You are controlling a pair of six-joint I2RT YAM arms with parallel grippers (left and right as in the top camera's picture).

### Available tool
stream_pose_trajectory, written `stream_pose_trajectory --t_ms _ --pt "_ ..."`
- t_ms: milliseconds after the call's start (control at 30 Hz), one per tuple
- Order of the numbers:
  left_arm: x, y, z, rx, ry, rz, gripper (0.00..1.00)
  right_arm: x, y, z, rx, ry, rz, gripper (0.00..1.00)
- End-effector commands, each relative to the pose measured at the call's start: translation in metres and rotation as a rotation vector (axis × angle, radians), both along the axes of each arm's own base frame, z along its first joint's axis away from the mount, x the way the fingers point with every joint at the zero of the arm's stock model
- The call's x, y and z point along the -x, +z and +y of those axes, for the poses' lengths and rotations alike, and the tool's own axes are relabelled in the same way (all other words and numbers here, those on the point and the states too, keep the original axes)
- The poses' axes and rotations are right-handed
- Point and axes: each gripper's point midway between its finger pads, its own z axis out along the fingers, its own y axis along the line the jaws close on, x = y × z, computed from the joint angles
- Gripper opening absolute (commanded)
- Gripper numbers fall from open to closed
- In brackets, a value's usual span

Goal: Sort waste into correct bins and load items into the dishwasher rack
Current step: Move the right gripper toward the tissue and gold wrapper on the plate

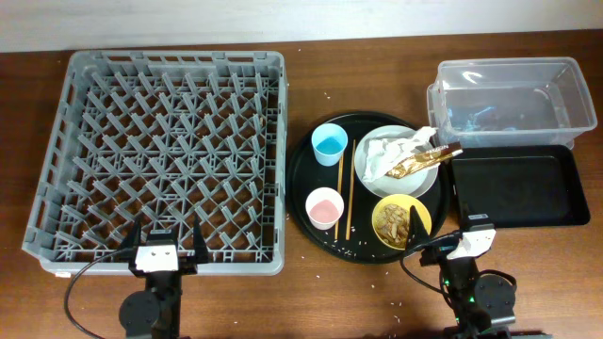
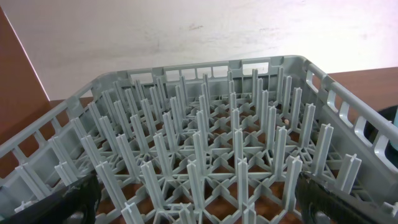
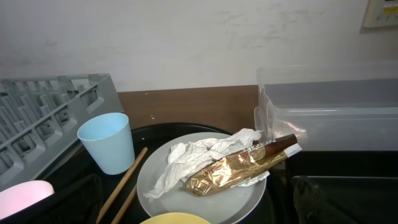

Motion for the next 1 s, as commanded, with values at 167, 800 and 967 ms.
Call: stream_pose_trajectory --t_ms 167,800,967 --pt "0.0 -0.002 0.002 -0.017 0.009 0.001 0.99 0.0 -0.003 -0.002 0.001 -0.013 0.004 0.99" --pt "0.0 -0.002 0.002 -0.017 0.009 0.001 0.99 -0.001 0.005 -0.001 -0.002 -0.005 -0.029 0.98" --pt "0.0 -0.002 0.002 -0.017 0.009 0.001 0.99 -0.001 0.022 -0.001 -0.009 -0.005 -0.098 0.99"
